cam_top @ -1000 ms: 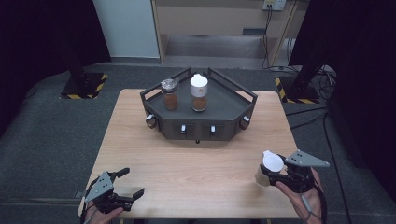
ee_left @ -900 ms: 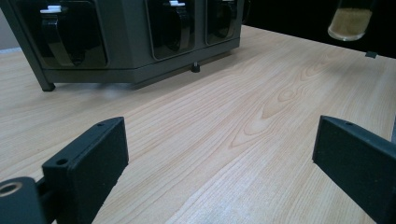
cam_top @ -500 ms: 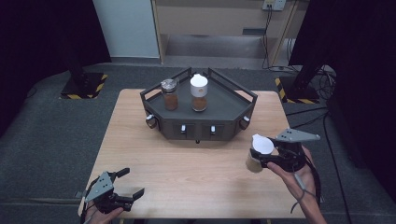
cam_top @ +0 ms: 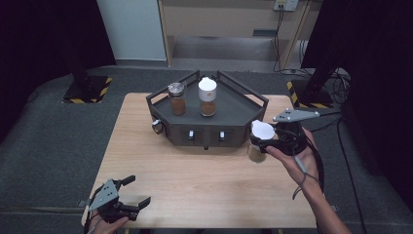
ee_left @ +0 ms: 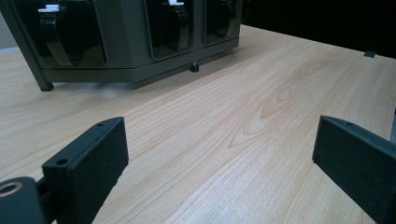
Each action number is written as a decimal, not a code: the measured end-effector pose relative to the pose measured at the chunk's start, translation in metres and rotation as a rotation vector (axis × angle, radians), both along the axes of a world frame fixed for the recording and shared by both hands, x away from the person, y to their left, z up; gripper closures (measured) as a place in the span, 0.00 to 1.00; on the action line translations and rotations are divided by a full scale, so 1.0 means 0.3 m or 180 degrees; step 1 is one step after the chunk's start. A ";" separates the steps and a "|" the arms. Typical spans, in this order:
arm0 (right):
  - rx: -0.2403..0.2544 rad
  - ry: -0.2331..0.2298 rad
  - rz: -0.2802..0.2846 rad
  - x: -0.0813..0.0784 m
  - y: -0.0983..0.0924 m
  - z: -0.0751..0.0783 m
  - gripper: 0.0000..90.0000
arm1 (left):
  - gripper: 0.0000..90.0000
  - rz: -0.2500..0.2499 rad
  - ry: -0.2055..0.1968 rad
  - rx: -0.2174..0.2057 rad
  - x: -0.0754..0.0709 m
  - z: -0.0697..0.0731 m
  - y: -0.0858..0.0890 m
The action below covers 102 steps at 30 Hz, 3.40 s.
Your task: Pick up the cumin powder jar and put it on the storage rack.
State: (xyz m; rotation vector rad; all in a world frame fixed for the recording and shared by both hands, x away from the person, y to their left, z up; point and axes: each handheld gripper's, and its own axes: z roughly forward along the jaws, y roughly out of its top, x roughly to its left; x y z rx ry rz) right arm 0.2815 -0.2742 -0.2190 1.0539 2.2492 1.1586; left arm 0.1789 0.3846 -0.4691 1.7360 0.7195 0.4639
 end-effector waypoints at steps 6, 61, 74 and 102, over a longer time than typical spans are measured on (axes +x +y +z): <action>0.0015 -0.0010 -0.0025 0.059 0.040 0.043 0.34 | 0.03 -0.0004 0.0005 0.0003 0.001 0.000 -0.001; 0.0005 -0.0023 -0.0696 0.537 0.268 -0.012 0.34 | 0.03 -0.0014 0.0015 -0.0010 0.004 -0.004 0.001; -0.0044 0.0007 -0.0675 0.561 0.280 -0.044 0.34 | 0.03 -0.0017 0.0013 -0.0003 0.004 -0.003 0.001; 0.0073 0.0017 -0.0678 0.564 0.249 -0.074 0.33 | 0.03 -0.0035 0.0014 0.0016 0.005 -0.001 0.000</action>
